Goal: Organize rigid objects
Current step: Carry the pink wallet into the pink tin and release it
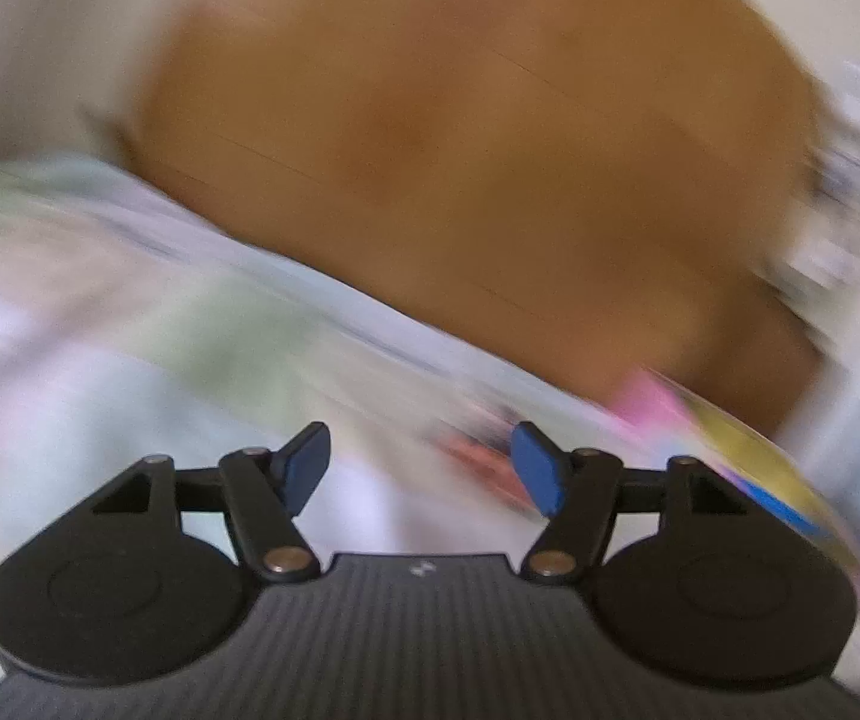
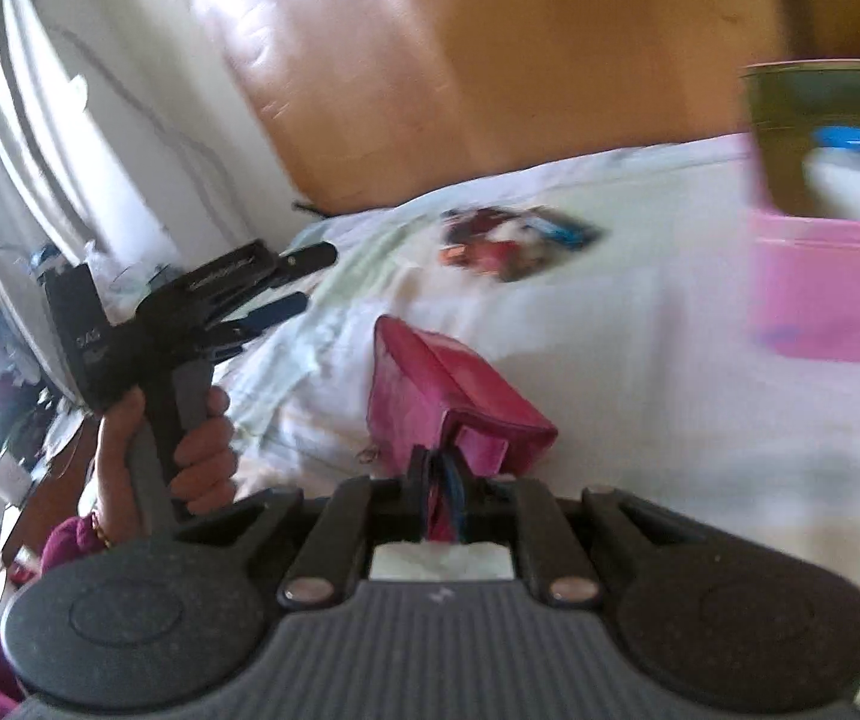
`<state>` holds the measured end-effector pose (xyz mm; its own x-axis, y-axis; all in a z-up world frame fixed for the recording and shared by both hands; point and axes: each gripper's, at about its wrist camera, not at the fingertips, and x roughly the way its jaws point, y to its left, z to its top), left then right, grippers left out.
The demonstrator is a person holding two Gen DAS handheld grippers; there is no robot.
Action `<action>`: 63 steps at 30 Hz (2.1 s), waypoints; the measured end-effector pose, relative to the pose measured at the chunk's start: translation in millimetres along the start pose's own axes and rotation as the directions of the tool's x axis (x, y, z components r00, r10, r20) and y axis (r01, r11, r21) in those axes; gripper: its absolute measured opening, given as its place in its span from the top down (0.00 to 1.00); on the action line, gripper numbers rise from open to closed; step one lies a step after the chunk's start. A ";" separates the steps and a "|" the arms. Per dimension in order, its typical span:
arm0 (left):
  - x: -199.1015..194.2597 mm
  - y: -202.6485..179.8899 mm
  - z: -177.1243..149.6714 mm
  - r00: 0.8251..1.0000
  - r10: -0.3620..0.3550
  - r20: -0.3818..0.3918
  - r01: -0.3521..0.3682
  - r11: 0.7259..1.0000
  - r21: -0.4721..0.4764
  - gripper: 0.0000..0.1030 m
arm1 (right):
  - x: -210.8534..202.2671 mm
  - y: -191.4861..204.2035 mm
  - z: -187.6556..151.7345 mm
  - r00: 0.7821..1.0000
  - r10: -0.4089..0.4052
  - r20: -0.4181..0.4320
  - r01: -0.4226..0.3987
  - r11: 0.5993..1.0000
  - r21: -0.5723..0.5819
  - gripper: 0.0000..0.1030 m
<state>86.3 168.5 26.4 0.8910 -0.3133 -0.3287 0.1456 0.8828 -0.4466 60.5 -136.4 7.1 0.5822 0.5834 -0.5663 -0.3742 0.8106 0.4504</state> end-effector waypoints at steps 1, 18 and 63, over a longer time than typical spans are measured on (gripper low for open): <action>3.4 -9.3 -4.1 0.994 -0.096 -0.048 0.098 0.995 0.031 0.33 | -10.9 -5.7 -3.0 1.000 -0.020 0.016 0.020 1.000 0.005 0.93; 18.9 -98.3 -63.3 0.875 -0.280 -0.395 0.398 0.880 0.259 0.52 | -46.1 -37.4 -28.7 0.992 -0.043 0.120 0.046 0.999 -0.029 0.75; 141.2 -319.8 -46.4 0.956 0.028 -0.292 0.139 0.833 0.536 0.50 | -149.1 -167.2 40.3 0.770 -0.422 0.479 0.324 0.905 0.276 0.77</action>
<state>145.5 -174.3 84.2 0.7301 -0.3769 -0.5700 0.4760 0.8790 0.0284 65.3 -361.0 44.0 0.9518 0.0834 -0.2952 0.0491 0.9086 0.4149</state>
